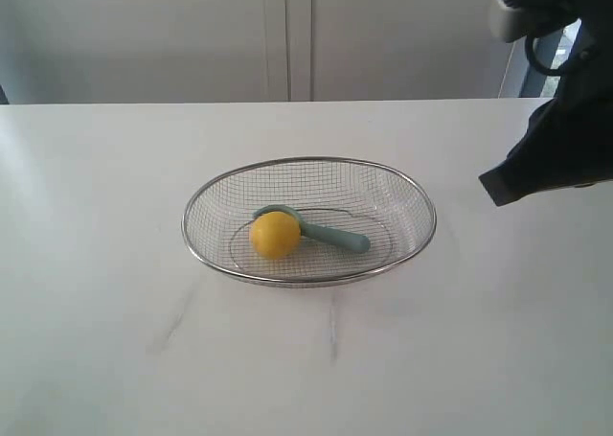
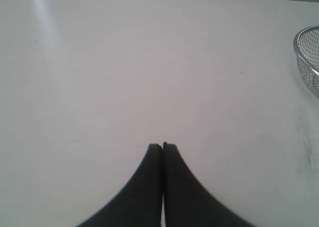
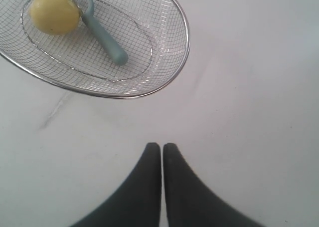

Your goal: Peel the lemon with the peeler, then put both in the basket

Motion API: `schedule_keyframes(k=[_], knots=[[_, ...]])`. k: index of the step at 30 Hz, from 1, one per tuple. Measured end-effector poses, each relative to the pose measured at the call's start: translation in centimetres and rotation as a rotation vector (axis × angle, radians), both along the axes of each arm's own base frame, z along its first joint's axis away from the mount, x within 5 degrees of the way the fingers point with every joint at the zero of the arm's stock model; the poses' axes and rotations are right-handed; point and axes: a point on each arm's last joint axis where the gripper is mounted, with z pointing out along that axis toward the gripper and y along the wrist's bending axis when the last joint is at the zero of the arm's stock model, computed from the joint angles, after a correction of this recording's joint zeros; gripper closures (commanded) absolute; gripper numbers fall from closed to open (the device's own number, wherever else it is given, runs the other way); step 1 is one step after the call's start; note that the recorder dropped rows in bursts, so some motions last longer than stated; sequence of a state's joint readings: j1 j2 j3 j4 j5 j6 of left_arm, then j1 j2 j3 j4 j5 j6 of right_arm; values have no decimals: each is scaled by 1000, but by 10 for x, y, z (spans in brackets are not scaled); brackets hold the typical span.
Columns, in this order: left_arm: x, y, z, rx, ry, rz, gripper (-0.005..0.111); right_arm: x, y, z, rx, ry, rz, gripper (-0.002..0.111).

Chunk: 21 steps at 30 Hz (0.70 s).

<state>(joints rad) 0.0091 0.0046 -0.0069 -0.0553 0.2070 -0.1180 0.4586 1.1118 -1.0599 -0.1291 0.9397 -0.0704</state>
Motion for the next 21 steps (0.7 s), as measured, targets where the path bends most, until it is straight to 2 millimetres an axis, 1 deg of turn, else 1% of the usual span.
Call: schedule_keyframes(k=[15, 18, 21], knots=[[0, 0, 0, 2, 0, -1, 107, 0, 0, 0, 2, 0, -2, 106], [0, 0, 0, 2, 0, -1, 107, 0, 0, 0, 28, 10, -35, 106], [0, 0, 0, 2, 0, -1, 107, 1, 1, 2, 90, -4, -83, 106]])
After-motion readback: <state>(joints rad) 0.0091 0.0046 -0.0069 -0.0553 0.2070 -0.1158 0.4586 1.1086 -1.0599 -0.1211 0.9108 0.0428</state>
